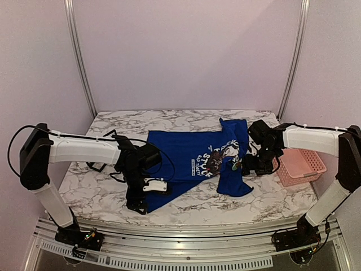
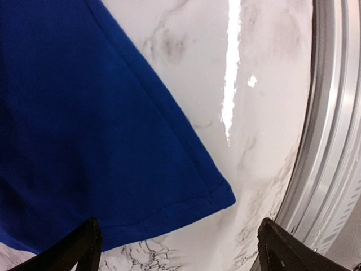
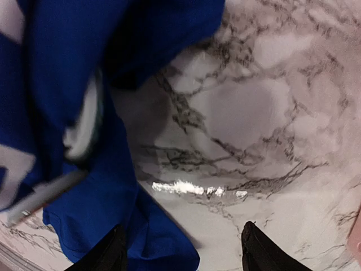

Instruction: Pin the brooch onto the clothing

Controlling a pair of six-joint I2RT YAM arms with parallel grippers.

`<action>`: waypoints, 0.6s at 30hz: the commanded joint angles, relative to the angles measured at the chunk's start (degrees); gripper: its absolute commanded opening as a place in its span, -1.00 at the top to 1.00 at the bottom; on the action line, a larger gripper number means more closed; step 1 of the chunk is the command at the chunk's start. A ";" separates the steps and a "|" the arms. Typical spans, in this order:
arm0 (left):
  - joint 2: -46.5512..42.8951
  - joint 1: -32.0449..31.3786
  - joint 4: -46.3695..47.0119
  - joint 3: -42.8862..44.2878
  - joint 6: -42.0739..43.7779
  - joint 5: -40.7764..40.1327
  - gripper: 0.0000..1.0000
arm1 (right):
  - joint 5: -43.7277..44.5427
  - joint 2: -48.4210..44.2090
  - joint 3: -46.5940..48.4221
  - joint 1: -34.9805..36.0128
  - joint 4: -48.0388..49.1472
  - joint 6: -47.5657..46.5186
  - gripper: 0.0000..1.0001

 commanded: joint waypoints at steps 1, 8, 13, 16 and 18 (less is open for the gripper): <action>1.15 -3.90 9.59 -2.77 -2.07 -3.64 -0.88 | -9.02 -5.19 -7.64 4.04 1.56 8.88 -0.39; 4.76 -5.98 17.09 -7.07 -1.53 -8.40 -0.76 | -7.84 -4.63 -15.41 5.49 8.10 12.49 -0.05; 5.02 -5.98 19.04 -9.70 0.53 -11.20 -0.44 | -7.84 -4.90 -16.38 5.43 9.72 13.21 0.77; 5.05 -5.89 19.14 -10.59 1.28 -12.45 0.29 | -1.87 -8.75 -14.11 4.83 7.15 13.37 1.00; 4.20 -5.05 19.37 -11.01 2.51 -16.25 0.80 | 0.59 -11.58 -11.64 3.00 5.16 12.68 1.00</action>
